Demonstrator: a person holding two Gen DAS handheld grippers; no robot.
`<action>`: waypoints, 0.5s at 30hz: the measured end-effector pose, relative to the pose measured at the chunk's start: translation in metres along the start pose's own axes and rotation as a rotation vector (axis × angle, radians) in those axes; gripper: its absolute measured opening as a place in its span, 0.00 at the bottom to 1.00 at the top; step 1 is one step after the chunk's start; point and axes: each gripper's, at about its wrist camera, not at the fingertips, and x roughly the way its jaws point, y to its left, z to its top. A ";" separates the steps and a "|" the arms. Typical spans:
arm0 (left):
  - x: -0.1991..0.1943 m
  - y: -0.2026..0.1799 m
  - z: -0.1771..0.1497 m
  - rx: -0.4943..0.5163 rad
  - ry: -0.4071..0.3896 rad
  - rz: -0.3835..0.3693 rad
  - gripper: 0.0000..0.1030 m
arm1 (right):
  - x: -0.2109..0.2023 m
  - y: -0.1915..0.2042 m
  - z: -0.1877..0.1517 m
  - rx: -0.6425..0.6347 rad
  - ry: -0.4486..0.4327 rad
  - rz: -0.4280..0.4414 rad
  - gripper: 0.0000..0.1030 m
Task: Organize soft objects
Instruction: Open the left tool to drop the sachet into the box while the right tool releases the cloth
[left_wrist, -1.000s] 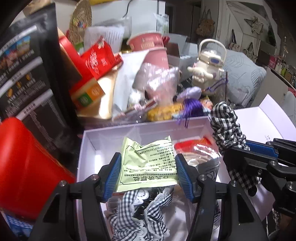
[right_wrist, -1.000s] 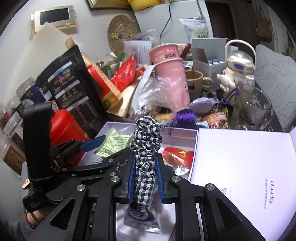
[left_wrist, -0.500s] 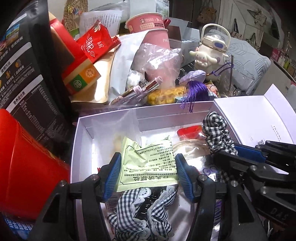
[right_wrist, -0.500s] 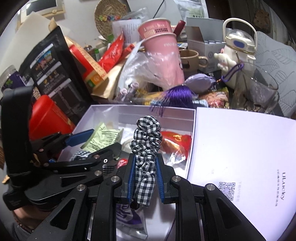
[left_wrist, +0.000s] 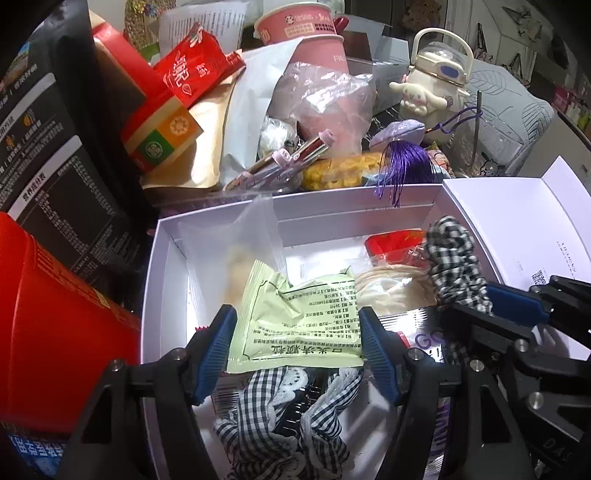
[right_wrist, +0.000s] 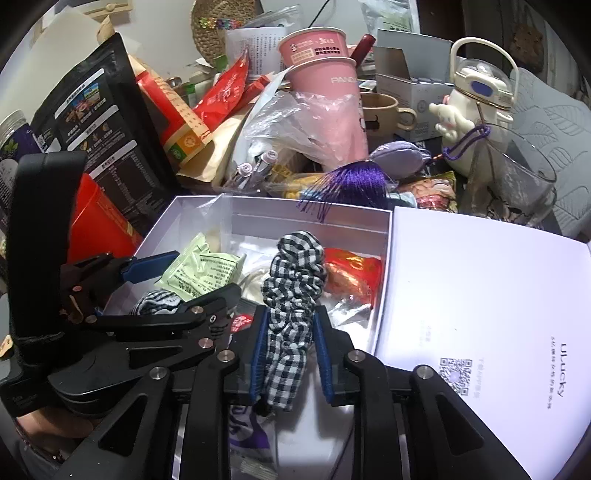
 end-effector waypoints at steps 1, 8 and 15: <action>0.000 0.000 0.000 -0.004 0.000 -0.004 0.65 | -0.001 -0.001 0.000 0.002 0.002 -0.005 0.27; -0.002 0.003 0.001 -0.034 -0.002 -0.019 0.65 | -0.012 -0.003 0.001 0.011 -0.010 -0.007 0.35; -0.018 0.005 -0.001 -0.029 -0.042 0.006 0.65 | -0.029 -0.005 0.002 0.016 -0.049 -0.018 0.41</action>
